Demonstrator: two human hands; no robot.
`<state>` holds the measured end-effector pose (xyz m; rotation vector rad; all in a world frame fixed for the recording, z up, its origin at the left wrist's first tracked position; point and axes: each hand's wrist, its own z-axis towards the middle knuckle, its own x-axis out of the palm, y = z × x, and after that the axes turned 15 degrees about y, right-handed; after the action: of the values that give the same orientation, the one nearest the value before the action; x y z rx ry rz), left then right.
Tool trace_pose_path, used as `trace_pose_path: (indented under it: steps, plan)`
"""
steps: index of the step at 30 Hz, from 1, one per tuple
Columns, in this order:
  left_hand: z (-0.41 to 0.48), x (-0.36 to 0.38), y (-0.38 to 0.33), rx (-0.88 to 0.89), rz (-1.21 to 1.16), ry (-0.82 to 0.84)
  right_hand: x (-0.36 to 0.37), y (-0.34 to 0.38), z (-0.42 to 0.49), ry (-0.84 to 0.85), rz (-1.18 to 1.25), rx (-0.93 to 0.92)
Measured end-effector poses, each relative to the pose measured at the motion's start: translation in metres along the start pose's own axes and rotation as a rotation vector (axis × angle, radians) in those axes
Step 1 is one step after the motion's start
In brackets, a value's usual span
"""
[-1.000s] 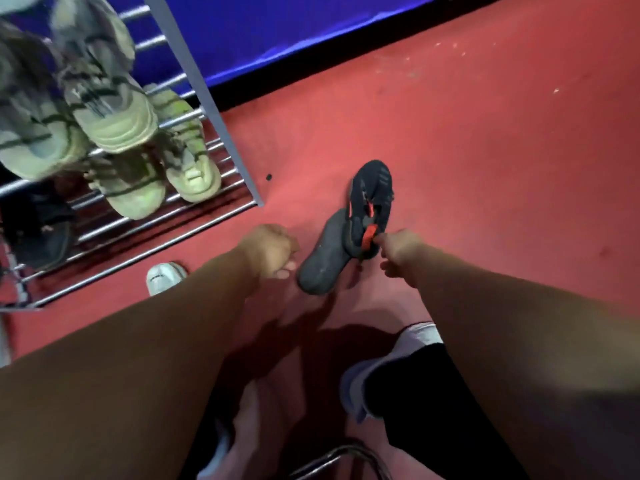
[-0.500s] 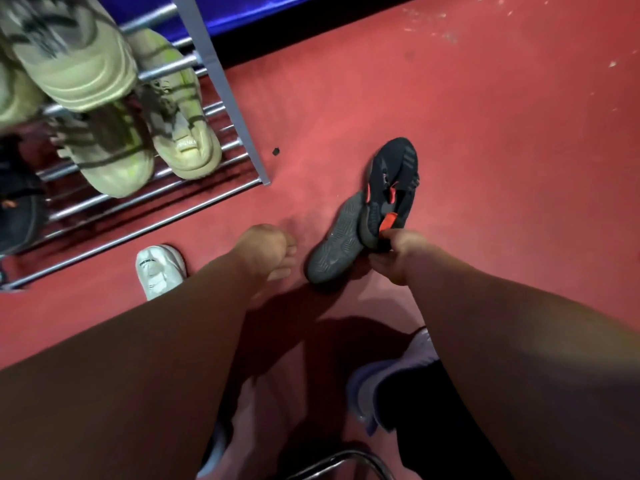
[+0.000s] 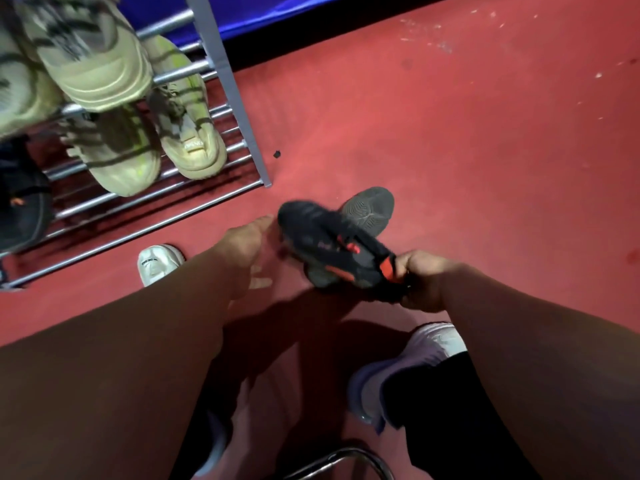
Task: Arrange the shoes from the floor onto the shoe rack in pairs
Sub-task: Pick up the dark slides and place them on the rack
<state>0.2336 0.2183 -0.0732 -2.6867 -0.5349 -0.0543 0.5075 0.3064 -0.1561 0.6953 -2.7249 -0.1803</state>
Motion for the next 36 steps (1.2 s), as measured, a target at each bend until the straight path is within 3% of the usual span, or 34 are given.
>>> trace_pose_path:
  steps: [4,10,13,17,19,21,26,30,36]
  plan:
    - [0.001,-0.011,0.005,-0.057,0.041,0.029,0.014,-0.009,0.001,0.11,-0.352,0.116]
    - [0.008,-0.031,0.017,-0.029,0.276,-0.114,0.054,0.013,0.01,0.248,-0.496,0.055]
    - [0.002,-0.046,0.016,-0.139,0.336,-0.134,0.066,0.026,0.008,0.223,-0.462,0.035]
    - [0.002,-0.075,0.019,-0.242,0.353,-0.097,0.072,0.034,0.019,-0.102,-0.243,-0.075]
    - [0.003,-0.086,0.018,-0.242,0.32,-0.066,0.077,0.037,0.024,-0.205,-0.104,-0.112]
    - [0.0,-0.094,0.013,-0.226,0.27,-0.033,0.083,0.035,0.025,-0.255,-0.128,-0.098]
    - [-0.007,-0.119,0.003,-0.176,0.089,0.049,0.103,0.011,0.038,-0.195,-0.092,-0.025]
    - [-0.01,-0.132,0.005,-0.173,-0.002,0.045,0.118,0.012,0.046,-0.226,0.076,-0.086]
    - [-0.005,-0.116,0.019,-0.216,0.141,0.093,0.124,0.019,0.055,-0.185,0.094,-0.052]
